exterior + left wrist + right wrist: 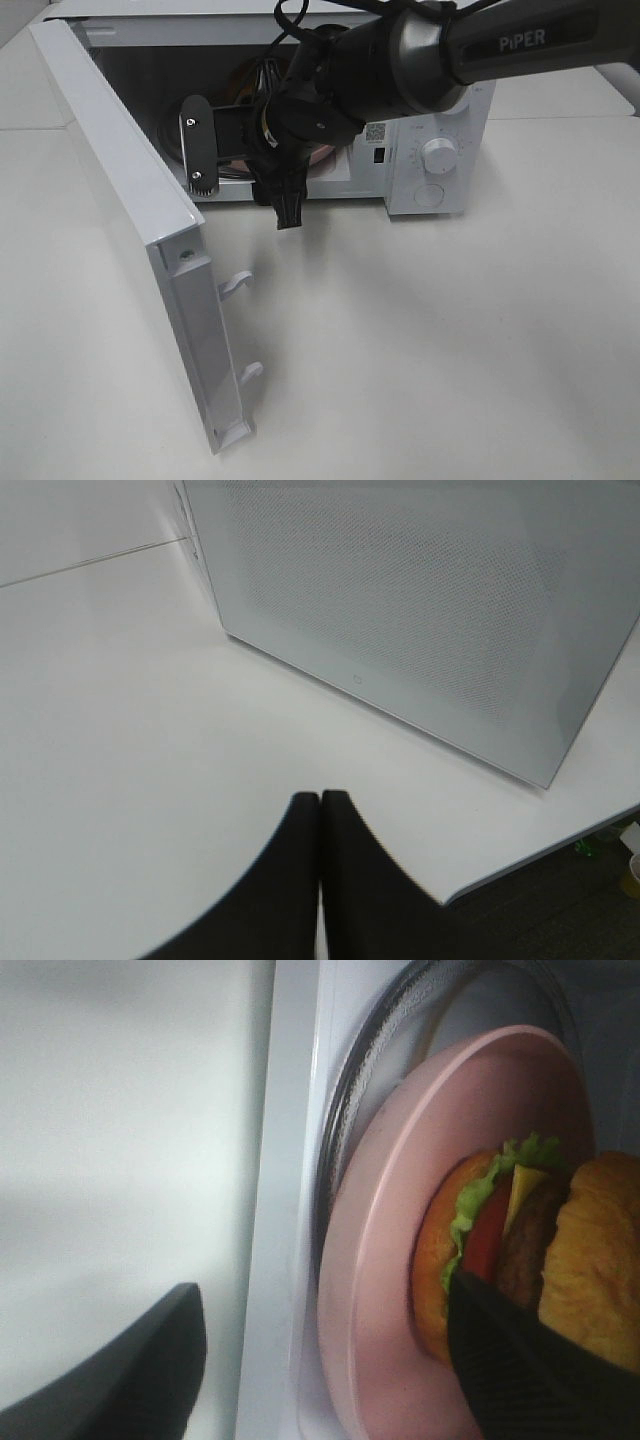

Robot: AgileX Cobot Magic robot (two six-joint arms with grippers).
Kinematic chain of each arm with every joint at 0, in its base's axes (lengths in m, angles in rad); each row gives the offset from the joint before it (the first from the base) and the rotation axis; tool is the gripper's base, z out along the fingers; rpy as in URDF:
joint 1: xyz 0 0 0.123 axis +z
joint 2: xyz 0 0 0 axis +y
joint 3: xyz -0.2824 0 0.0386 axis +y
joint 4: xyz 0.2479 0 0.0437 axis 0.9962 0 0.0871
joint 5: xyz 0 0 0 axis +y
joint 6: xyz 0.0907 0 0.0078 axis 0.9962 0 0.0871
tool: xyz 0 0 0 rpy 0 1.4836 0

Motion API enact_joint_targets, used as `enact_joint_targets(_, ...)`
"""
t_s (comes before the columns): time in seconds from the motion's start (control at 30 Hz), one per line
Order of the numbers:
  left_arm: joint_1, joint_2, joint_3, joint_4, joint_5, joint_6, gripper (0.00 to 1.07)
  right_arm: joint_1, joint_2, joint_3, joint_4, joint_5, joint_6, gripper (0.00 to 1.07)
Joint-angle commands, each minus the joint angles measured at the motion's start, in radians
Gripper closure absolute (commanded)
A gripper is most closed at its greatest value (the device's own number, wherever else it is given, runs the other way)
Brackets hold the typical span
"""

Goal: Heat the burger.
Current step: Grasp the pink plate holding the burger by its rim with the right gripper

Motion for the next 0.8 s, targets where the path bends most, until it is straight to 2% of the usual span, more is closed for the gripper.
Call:
enact_joint_targets(0.03, 0.006, -0.022, 0.002, -0.004, -0.016, -0.003, 1.06, -0.002, 0.011, -0.008, -0.014, -0.060, 0.018, 0.39)
enact_joint_targets(0.47, 0.006, -0.021, 0.002, -0.004, -0.016, -0.003, 1.06, -0.061, 0.050, -0.008, -0.014, -0.139, 0.029, 0.40)
enact_joint_targets(0.8, 0.006, -0.021, 0.002, -0.004, -0.016, -0.003, 1.06, -0.061, 0.099, -0.008, -0.014, -0.164, 0.029, 0.40)
